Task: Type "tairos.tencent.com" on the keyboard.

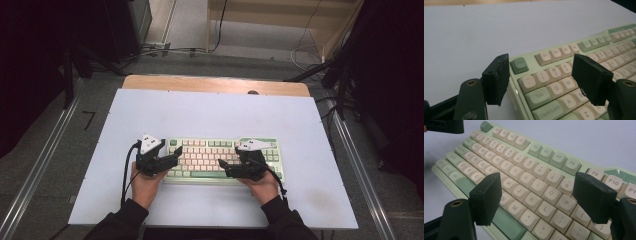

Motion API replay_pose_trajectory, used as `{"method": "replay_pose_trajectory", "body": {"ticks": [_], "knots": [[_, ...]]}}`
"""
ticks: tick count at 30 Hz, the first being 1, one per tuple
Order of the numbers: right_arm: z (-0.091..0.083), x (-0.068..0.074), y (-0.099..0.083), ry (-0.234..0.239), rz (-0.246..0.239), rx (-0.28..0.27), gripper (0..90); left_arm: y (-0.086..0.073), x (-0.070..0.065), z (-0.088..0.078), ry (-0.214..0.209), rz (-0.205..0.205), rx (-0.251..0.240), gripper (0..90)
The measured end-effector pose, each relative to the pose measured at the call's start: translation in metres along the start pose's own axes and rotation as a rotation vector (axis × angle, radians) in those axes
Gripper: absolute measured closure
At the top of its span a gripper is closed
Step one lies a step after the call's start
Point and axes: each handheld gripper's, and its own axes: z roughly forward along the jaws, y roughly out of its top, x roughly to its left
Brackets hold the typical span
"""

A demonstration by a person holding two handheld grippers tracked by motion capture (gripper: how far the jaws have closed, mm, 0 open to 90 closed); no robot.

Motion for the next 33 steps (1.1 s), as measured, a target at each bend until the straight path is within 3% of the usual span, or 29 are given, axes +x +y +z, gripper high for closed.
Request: {"method": "replay_pose_trajectory", "body": {"ticks": [8,13,18,23,33], "knots": [[-0.002,-0.004,0.000,-0.015,0.010,-0.009,21.6,-0.001,-0.022,0.000,-0.094,0.042,0.026,39.0],[-0.002,-0.004,0.000,-0.014,0.008,-0.007,22.0,-0.002,-0.025,0.000,-0.173,0.029,0.040,62.4],[-0.001,-0.003,0.000,-0.012,0.009,-0.004,22.3,-0.003,-0.028,0.002,-0.208,0.045,0.060,89.4],[-0.001,-0.003,0.000,-0.012,0.009,-0.002,22.7,-0.005,-0.036,0.006,-0.239,0.074,0.093,90.0],[-0.001,-0.002,0.000,-0.011,0.007,-0.009,24.5,-0.010,-0.049,0.018,-0.255,0.107,0.159,90.0]]}}
